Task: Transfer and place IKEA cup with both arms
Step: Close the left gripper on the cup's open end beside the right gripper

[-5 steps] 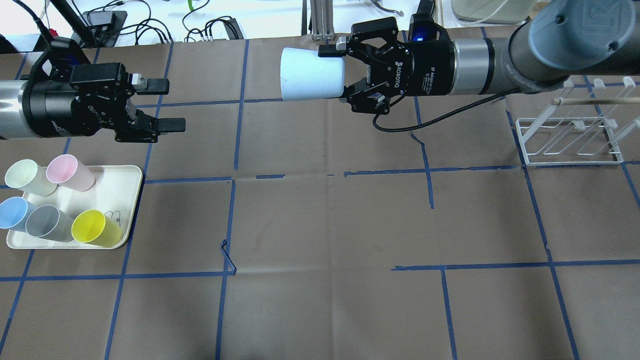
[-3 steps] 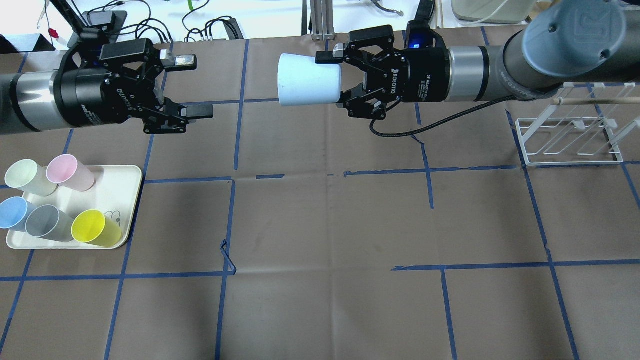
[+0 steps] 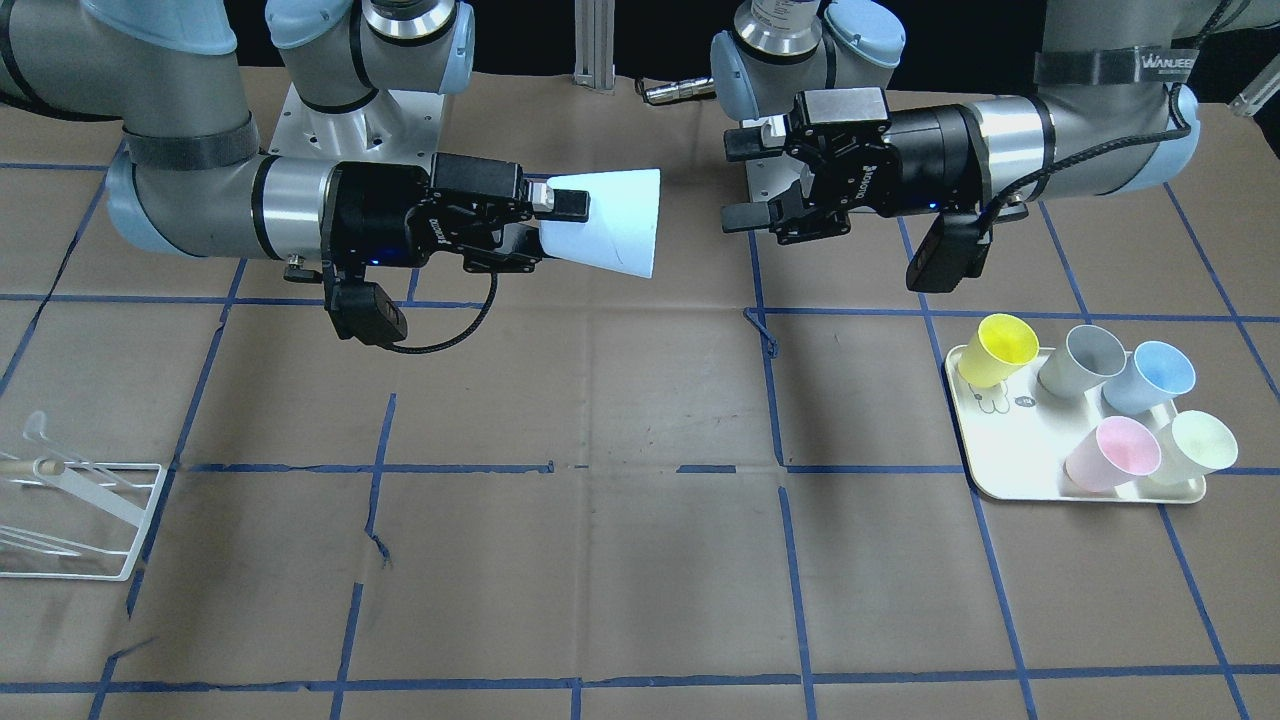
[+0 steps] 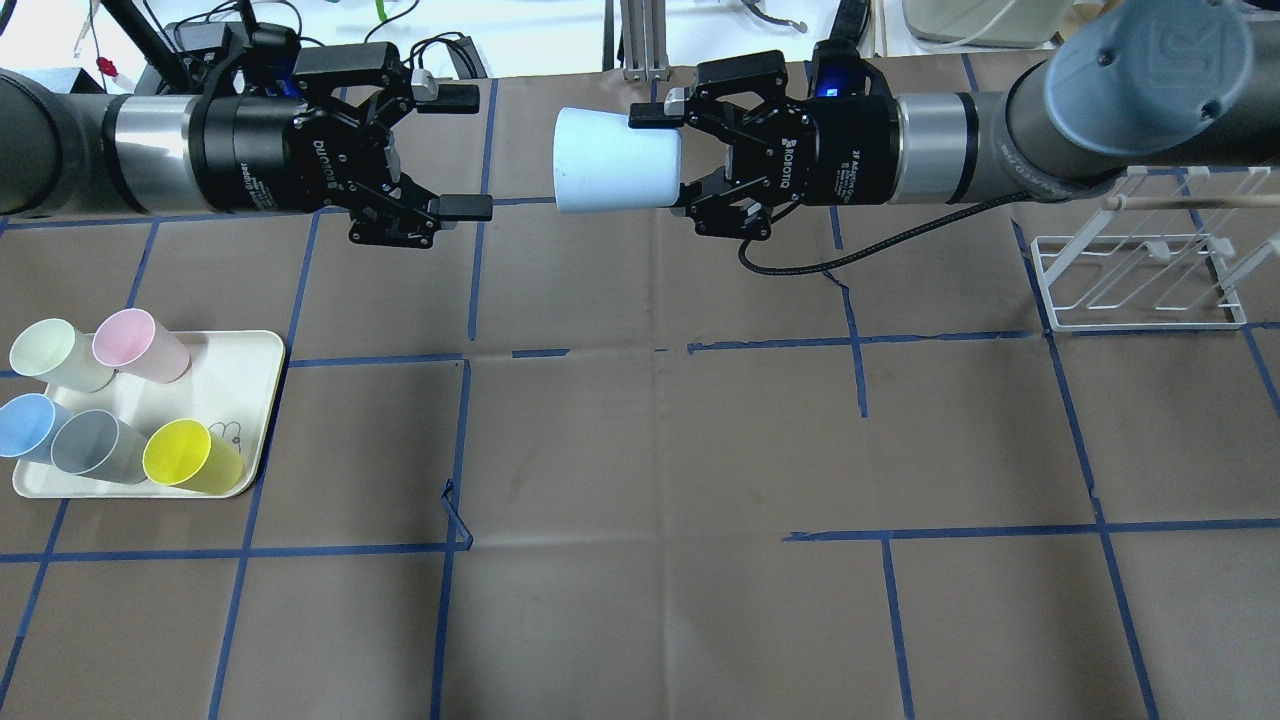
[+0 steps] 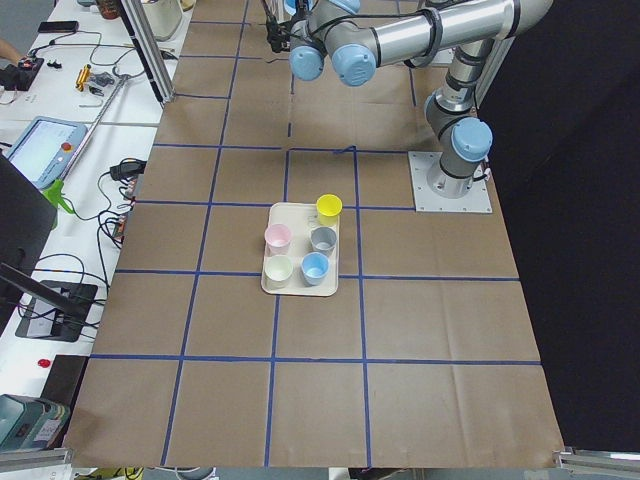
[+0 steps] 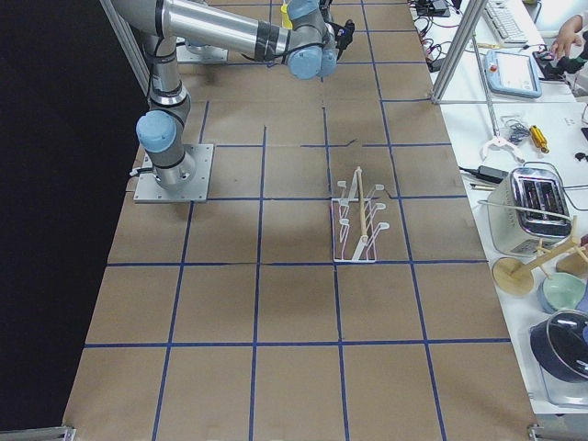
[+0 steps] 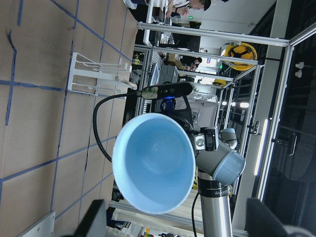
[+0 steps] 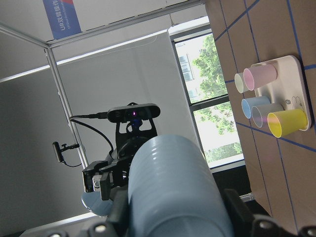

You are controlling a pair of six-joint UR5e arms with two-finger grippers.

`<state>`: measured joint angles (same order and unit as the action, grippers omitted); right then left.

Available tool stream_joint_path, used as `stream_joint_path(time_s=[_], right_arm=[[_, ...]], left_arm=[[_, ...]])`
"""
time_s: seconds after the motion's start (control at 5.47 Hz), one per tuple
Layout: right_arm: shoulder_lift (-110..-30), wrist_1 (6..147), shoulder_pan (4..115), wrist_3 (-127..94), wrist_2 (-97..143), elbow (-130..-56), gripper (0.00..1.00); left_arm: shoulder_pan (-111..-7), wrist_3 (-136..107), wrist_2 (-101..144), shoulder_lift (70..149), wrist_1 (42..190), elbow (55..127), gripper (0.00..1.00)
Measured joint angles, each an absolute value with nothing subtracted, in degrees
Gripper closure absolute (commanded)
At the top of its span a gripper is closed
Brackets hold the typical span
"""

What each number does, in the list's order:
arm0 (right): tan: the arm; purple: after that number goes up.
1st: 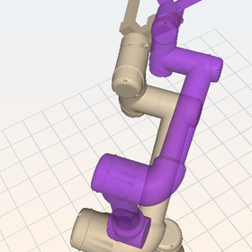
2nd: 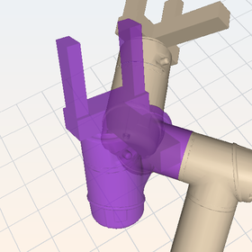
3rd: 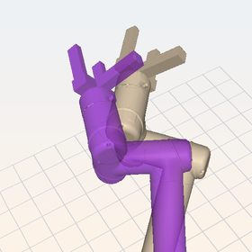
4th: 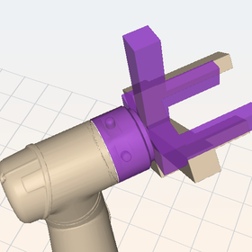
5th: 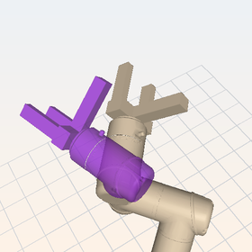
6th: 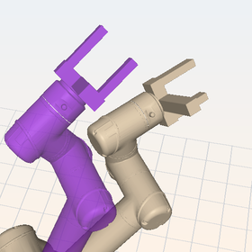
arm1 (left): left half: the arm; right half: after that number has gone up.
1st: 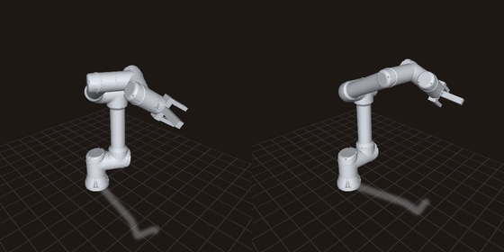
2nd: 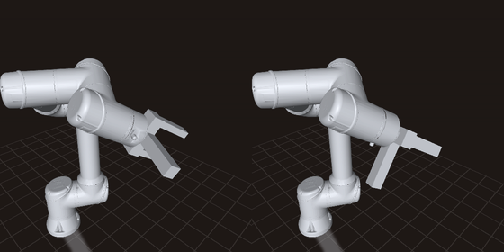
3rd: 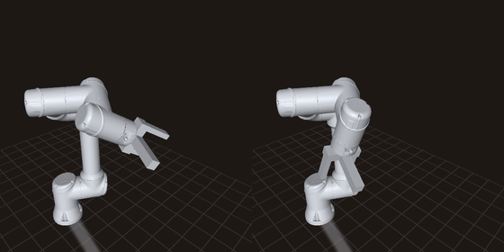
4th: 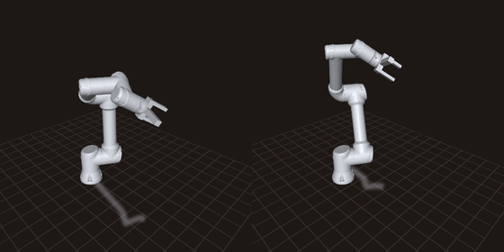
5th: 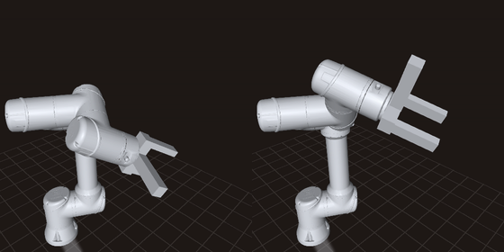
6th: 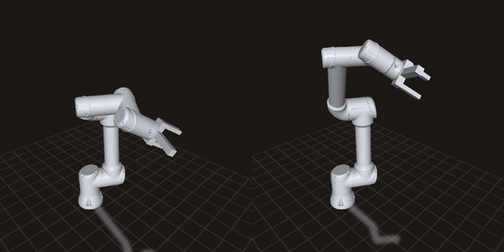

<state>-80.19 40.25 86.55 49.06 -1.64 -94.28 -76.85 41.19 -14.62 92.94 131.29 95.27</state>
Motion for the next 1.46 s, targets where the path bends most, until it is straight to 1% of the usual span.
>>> stream_joint_path(time_s=[0.37,0.73,0.91,1.1,1.28,1.46], right_arm=[[-80.2,40.3,86.6,49.0,-1.6,-94.2,0.52],[-80.2,40.3,86.6,49.0,-1.6,-94.2,0.52],[-80.2,40.3,86.7,49.0,-1.6,-94.2,0.52],[-80.2,40.3,86.7,49.0,-1.6,-94.1,0.52],[-80.2,40.3,86.7,49.0,-1.6,-94.1,0.52],[-80.2,40.3,86.8,49.0,-1.6,-94.1,0.52]], left_arm=[[-79.7,37.0,-14.3,94.4,125.5,95.1,0.02],[-80.4,36.8,-14.2,94.6,124.5,93.3,0.03],[-80.6,36.9,-14.2,94.6,124.2,92.6,0.05],[-80.9,37.2,-14.2,94.7,123.3,92.4,0.19],[-81.5,37.2,-14.2,94.6,122.5,92.3,0.36],[-82.4,37.2,-14.4,94.6,122.1,92.3,0.60]])
